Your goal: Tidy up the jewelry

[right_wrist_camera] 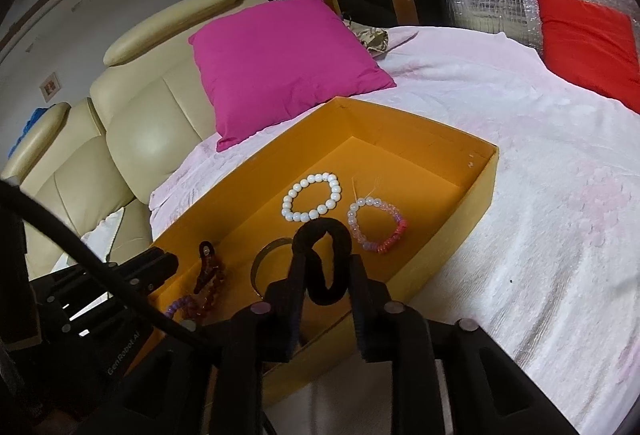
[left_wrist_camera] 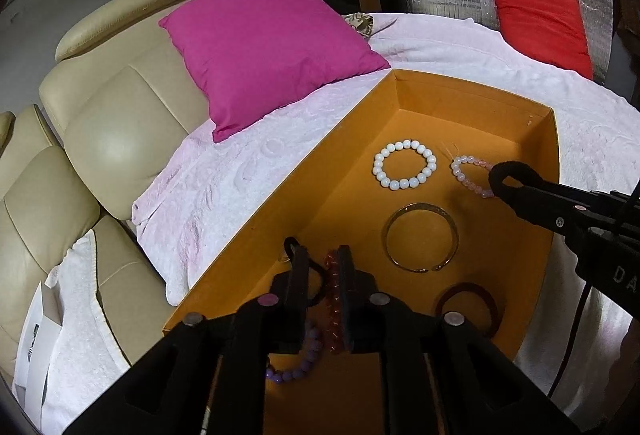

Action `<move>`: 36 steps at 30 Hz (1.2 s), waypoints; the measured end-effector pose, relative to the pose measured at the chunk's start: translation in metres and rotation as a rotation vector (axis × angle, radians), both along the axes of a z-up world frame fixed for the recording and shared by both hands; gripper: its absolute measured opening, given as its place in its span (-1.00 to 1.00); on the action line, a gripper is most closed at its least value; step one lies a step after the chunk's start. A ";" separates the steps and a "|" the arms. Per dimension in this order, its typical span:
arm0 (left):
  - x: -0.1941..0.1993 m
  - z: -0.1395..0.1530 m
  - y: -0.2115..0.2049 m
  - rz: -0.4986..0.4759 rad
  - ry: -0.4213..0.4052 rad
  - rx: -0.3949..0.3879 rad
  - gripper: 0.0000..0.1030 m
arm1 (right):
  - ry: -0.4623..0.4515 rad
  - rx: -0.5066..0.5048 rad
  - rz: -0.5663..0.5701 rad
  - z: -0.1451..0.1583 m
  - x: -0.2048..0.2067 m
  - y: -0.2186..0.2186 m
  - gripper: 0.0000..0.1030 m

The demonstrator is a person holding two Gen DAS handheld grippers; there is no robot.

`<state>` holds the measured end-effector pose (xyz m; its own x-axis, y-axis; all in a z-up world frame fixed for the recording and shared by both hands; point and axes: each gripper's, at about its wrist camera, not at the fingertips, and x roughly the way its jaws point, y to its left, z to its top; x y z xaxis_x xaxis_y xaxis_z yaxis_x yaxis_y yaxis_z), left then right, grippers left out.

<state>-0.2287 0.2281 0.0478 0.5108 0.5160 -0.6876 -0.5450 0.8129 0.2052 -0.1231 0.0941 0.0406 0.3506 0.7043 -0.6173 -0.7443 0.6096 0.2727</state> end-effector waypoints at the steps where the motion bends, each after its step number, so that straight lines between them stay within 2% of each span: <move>1: 0.000 0.000 0.000 0.000 0.000 0.004 -0.66 | 0.000 0.003 0.001 0.000 0.000 0.000 -0.39; 2: 0.000 0.000 -0.001 0.002 0.003 0.008 -0.65 | -0.004 0.002 -0.003 0.001 -0.001 0.000 -0.38; 7: -0.002 0.006 -0.001 0.014 -0.013 0.026 -0.16 | -0.010 0.005 -0.015 0.003 0.000 -0.002 -0.38; 12: -0.004 0.016 -0.004 0.028 -0.030 0.053 0.04 | -0.010 0.007 -0.020 0.005 0.001 -0.006 -0.38; 19: -0.010 0.034 -0.008 0.040 -0.055 0.083 0.06 | -0.012 0.011 -0.012 0.011 -0.001 -0.011 -0.37; 21: -0.013 0.043 -0.010 0.044 -0.069 0.094 0.13 | -0.023 0.013 -0.007 0.016 -0.004 -0.013 -0.37; 25: -0.022 0.062 -0.016 0.046 -0.102 0.123 0.17 | -0.052 0.025 -0.001 0.027 -0.012 -0.019 -0.14; 28: -0.029 0.077 -0.021 0.052 -0.132 0.138 0.33 | -0.080 0.037 0.010 0.039 -0.020 -0.026 -0.13; 36: -0.048 0.117 -0.041 0.035 -0.210 0.177 0.36 | -0.145 0.078 -0.001 0.071 -0.047 -0.058 0.01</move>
<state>-0.2770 0.1872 0.1644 0.6125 0.6384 -0.4661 -0.6174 0.7546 0.2222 -0.1701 0.0363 0.1113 0.4324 0.7477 -0.5039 -0.7787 0.5914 0.2093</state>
